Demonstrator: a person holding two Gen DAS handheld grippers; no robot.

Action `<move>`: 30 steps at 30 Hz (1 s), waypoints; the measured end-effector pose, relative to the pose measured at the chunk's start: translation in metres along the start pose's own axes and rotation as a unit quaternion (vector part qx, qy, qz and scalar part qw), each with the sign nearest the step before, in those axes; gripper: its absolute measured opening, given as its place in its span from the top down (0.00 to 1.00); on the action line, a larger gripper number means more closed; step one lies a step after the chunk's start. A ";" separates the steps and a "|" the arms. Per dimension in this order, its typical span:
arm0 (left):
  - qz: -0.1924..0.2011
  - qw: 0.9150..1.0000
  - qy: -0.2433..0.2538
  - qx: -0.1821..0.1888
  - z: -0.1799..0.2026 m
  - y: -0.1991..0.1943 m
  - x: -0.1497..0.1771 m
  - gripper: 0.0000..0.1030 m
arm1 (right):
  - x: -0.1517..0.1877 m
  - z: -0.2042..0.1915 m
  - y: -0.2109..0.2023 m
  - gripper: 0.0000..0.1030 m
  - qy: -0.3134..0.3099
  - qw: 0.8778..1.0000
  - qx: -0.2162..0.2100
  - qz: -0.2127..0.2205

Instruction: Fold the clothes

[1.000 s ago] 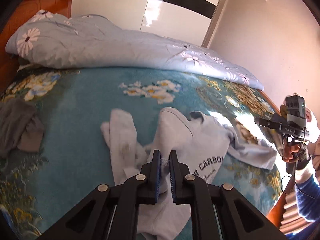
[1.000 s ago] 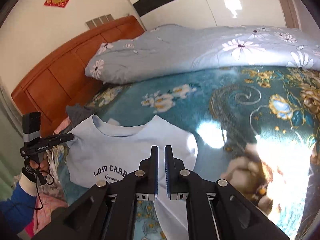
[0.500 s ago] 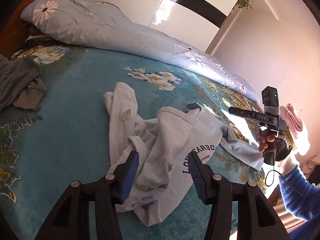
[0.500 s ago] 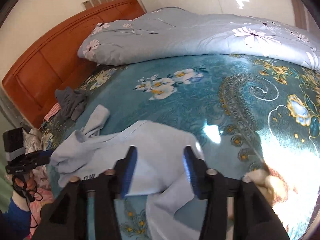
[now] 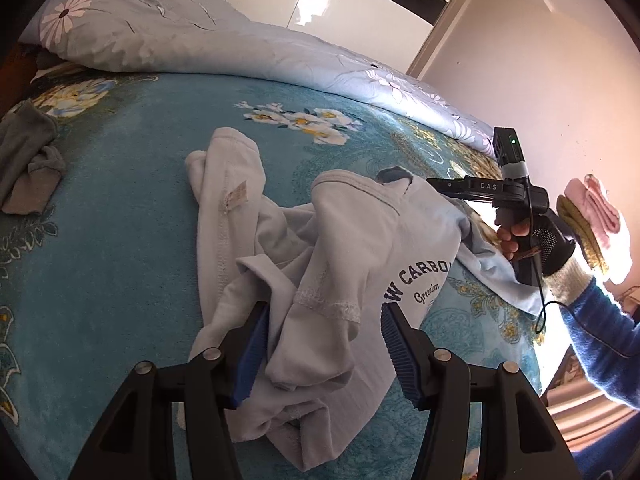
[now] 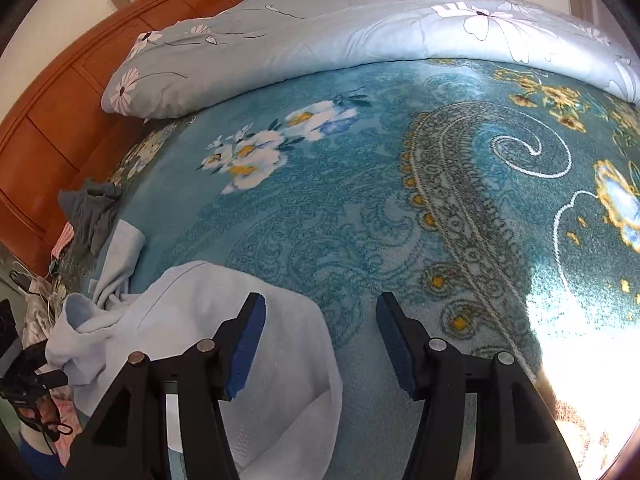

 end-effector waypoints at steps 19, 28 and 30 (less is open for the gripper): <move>0.003 1.000 0.016 -0.015 0.036 -0.017 0.015 0.41 | 0.092 -0.047 -0.113 0.94 -0.094 0.992 -0.040 0.077; -0.013 0.997 0.054 -0.049 0.057 -0.028 0.038 0.41 | 0.137 -0.028 -0.108 0.93 -0.071 0.996 -0.032 0.052; -0.019 0.995 0.073 -0.065 0.062 -0.029 0.044 0.41 | 0.135 -0.027 -0.115 0.92 -0.080 0.995 -0.020 0.058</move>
Point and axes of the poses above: each gripper's, at about its wrist camera, not at the fingertips, and y roughly the way its jaws point, z to its right, x to its underside, the point moved 6 cm from there along y, roughly the way its jaws point, and after that the axes turned 1 degree about z, right-handed, at the moved point
